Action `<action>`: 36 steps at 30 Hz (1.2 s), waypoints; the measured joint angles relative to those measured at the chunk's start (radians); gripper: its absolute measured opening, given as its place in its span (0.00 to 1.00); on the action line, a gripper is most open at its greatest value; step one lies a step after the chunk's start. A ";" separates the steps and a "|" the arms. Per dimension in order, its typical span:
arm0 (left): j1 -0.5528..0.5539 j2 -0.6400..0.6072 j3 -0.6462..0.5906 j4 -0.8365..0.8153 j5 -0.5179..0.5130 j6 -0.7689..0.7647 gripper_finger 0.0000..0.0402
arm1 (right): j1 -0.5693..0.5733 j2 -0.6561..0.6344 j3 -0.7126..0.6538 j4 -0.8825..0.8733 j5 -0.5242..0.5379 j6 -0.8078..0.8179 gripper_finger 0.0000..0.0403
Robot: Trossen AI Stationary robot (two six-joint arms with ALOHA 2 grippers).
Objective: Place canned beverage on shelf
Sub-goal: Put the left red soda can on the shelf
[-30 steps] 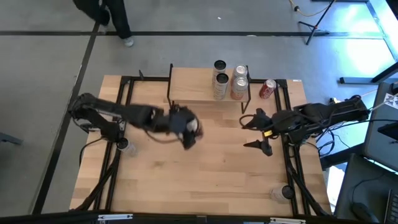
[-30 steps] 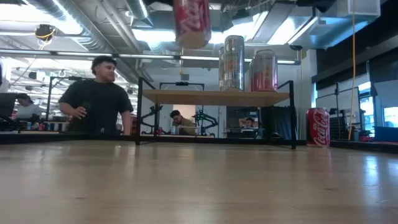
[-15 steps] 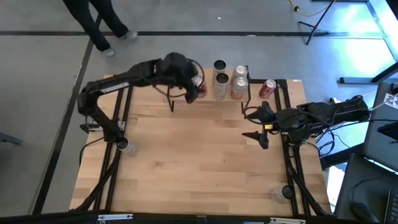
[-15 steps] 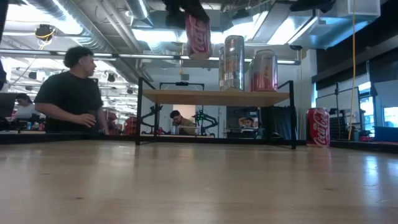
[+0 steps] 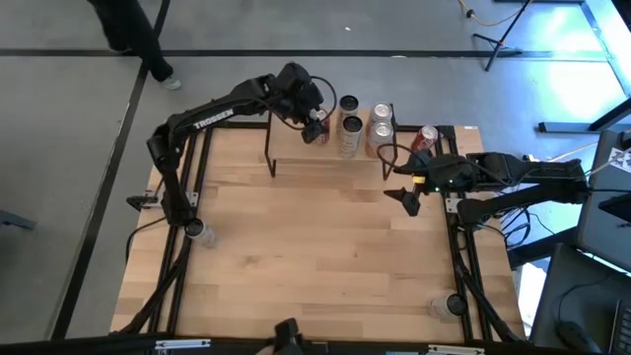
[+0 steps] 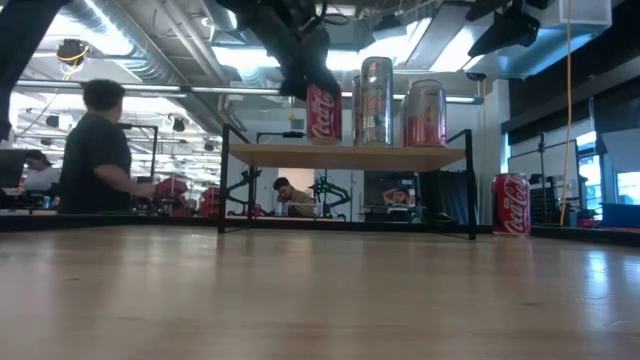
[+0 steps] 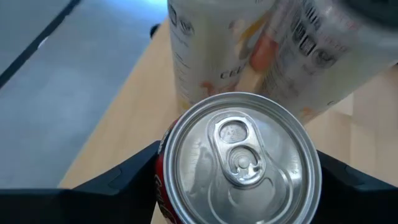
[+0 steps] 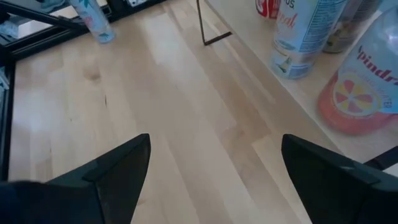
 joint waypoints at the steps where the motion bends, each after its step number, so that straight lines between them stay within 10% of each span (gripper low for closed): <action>1: 0.000 0.007 0.000 -0.002 -0.001 0.010 0.69 | 0.000 0.000 0.000 0.001 0.000 0.000 0.87; 36: 0.006 0.037 -0.014 0.021 -0.019 0.125 0.85 | 0.002 0.008 0.000 0.002 0.009 0.021 0.87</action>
